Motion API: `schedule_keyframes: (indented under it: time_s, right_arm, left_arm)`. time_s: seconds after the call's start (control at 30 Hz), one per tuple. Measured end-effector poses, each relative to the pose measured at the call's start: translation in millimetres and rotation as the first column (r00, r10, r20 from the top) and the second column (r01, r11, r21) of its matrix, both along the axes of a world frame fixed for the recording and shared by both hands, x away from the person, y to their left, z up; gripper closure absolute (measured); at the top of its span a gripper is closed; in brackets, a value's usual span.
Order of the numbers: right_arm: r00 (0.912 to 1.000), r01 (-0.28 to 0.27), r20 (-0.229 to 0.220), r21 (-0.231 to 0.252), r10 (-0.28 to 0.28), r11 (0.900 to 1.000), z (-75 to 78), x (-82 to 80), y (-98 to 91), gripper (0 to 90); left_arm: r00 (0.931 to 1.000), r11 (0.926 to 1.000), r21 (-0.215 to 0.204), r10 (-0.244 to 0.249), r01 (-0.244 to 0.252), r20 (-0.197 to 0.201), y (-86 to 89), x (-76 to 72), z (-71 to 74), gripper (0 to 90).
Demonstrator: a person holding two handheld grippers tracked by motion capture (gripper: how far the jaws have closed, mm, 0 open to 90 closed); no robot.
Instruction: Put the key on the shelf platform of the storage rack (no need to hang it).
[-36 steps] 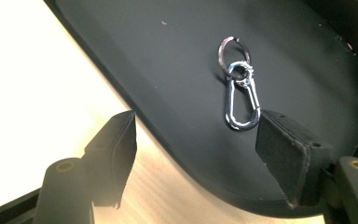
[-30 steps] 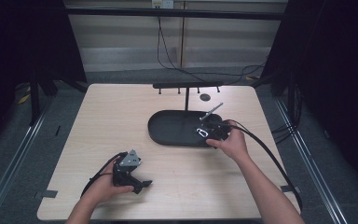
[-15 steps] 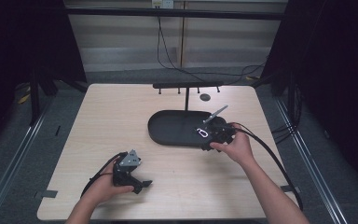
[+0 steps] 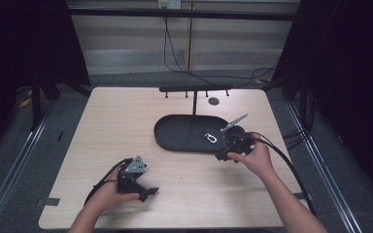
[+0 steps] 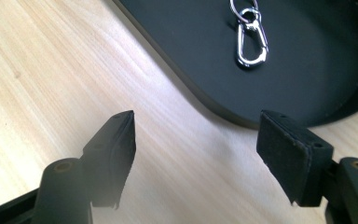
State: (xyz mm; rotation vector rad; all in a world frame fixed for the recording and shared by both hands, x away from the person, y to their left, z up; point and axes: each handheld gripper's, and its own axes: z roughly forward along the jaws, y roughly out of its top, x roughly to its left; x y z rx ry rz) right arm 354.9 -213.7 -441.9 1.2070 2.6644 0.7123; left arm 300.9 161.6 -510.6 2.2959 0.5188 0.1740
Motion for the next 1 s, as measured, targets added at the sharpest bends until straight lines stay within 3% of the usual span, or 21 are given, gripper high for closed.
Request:
schedule_keyframes:
  time_s: [0.47,1.0]
  right_arm:
    - [0.9995,0.032,-0.006,0.045,-0.032,0.9985,-6.0,-19.9,-32.2,27.8]
    - [0.9992,0.039,-0.011,0.043,-0.039,0.9983,-16.4,-33.3,-47.9,26.7]
  left_arm:
    - [1.0000,1.0000,-0.001,0.001,-0.001,0.000,0.0,-0.1,0.0,2.7]
    - [1.0000,1.0000,-0.001,0.001,-0.001,0.000,-0.1,-0.1,0.0,2.7]
